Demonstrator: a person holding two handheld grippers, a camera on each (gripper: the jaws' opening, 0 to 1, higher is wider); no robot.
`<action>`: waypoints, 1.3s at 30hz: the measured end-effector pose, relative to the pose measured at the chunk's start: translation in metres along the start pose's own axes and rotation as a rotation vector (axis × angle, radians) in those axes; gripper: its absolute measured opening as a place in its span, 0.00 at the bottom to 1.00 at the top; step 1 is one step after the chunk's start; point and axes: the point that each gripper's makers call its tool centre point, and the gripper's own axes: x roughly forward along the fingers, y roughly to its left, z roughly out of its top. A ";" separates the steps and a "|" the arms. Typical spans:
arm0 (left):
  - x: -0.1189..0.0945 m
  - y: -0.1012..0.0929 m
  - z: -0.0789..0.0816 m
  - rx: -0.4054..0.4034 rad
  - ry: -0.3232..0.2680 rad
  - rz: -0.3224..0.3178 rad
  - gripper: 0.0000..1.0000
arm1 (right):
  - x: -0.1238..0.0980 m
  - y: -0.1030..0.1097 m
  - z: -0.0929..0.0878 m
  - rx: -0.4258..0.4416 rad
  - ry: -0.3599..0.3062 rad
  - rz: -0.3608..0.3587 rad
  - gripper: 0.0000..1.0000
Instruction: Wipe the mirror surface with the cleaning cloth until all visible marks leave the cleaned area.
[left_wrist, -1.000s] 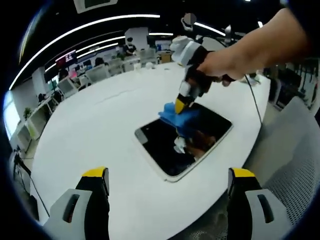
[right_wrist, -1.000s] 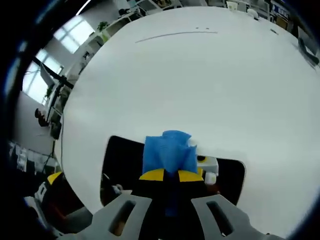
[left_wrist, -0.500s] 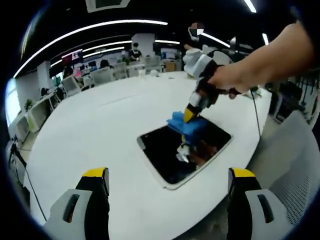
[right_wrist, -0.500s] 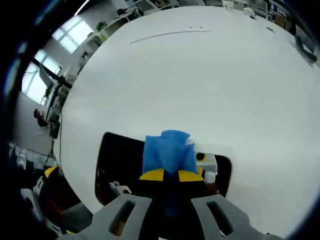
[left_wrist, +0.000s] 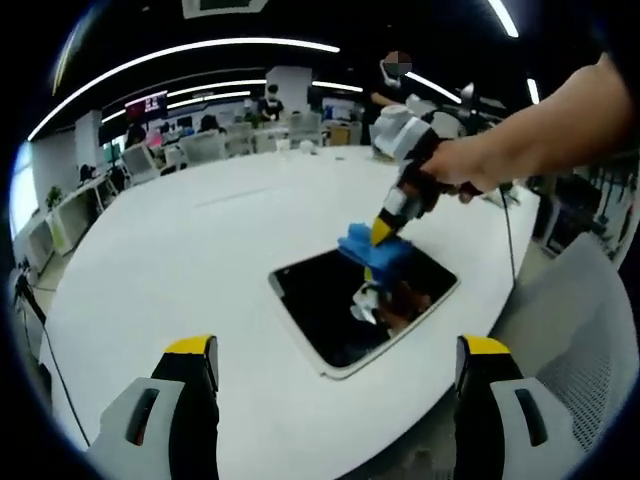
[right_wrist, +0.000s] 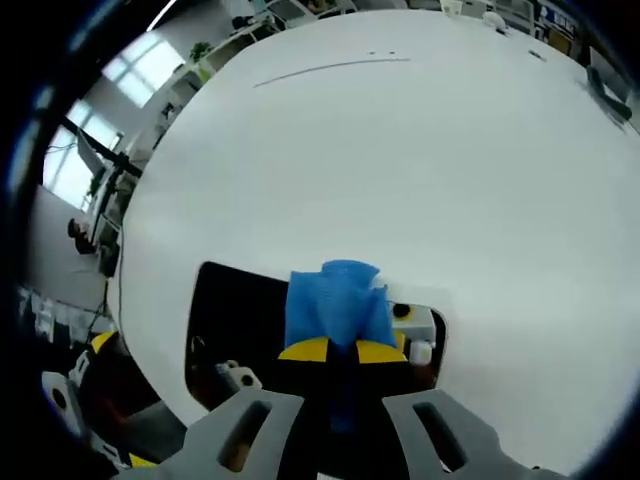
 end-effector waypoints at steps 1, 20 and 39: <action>0.000 0.001 -0.001 0.004 0.002 0.005 0.99 | 0.000 -0.002 0.000 0.004 -0.003 -0.003 0.02; -0.001 0.007 -0.007 0.030 0.022 0.033 0.99 | -0.004 -0.009 -0.005 -0.008 -0.012 -0.012 0.02; -0.001 0.005 -0.007 0.046 0.025 0.025 0.99 | -0.012 -0.003 -0.026 -0.009 -0.011 -0.011 0.02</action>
